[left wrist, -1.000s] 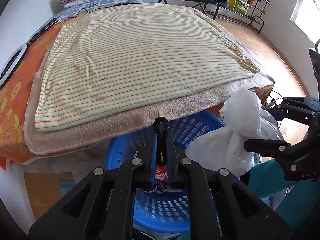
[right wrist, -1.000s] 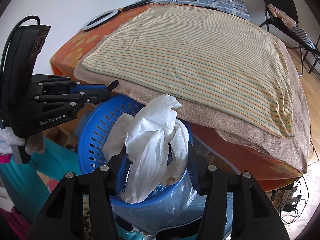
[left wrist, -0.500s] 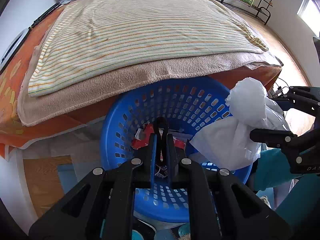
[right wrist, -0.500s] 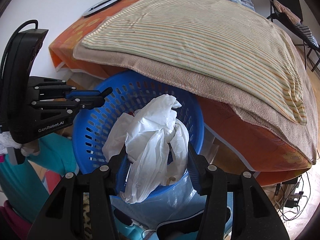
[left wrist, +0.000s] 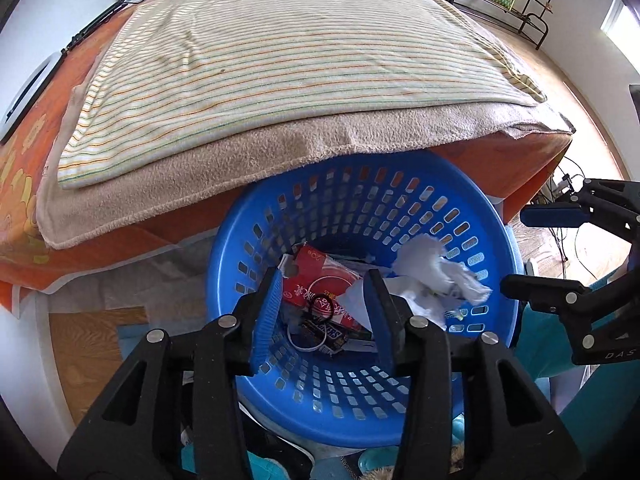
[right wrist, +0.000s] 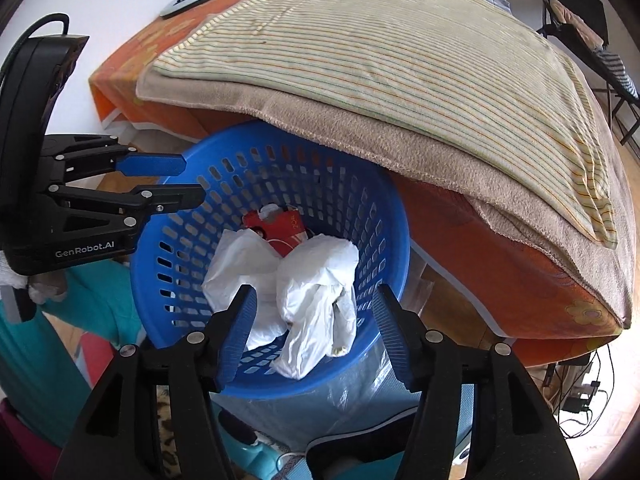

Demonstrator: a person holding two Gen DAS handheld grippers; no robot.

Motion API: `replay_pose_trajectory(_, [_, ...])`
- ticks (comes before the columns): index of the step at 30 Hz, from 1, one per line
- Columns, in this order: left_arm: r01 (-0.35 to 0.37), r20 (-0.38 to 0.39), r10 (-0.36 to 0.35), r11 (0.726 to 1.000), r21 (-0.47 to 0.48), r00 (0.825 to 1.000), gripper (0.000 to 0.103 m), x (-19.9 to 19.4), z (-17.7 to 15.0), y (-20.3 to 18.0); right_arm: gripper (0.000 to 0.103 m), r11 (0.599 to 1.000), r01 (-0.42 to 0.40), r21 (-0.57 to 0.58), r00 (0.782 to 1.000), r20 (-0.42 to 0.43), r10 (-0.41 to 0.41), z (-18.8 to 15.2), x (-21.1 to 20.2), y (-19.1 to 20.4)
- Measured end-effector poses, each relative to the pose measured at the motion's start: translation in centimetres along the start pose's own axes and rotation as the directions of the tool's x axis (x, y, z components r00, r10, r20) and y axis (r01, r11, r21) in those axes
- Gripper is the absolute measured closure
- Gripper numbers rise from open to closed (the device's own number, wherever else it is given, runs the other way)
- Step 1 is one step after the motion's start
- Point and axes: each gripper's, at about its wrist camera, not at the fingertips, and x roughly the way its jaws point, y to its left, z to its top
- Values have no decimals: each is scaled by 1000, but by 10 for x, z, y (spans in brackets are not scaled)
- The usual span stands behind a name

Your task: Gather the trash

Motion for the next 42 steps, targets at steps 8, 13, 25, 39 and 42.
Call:
replay_pose_trajectory(8, [-17,4,17,1000,-17,1000,37,-1,0,2,38,1000,19,-11,1000,-1,-19,1,5,6])
replay_pose_trajectory(13, [-21,-6,21,1000,-16,1000,36,1,0,1,36,998,60,-21,998,4,-60,-1,5,6])
replay_pose_trajectory(25, [-35,17,36,999,-27,999,36,-6,7,3,36,992,123,-10,992,17,-122,0,1,1])
replay_pose_trajectory(39, [-53,107,57,998,-38,993,36,-33,36,3,36,982,188,-14,981,52,-187,9,-14,3])
replay_pose_trajectory(42, [-54,127,60,997,-50,990,36,-40,43,6,36,981,192,-10,979,65,-191,13,-20,2])
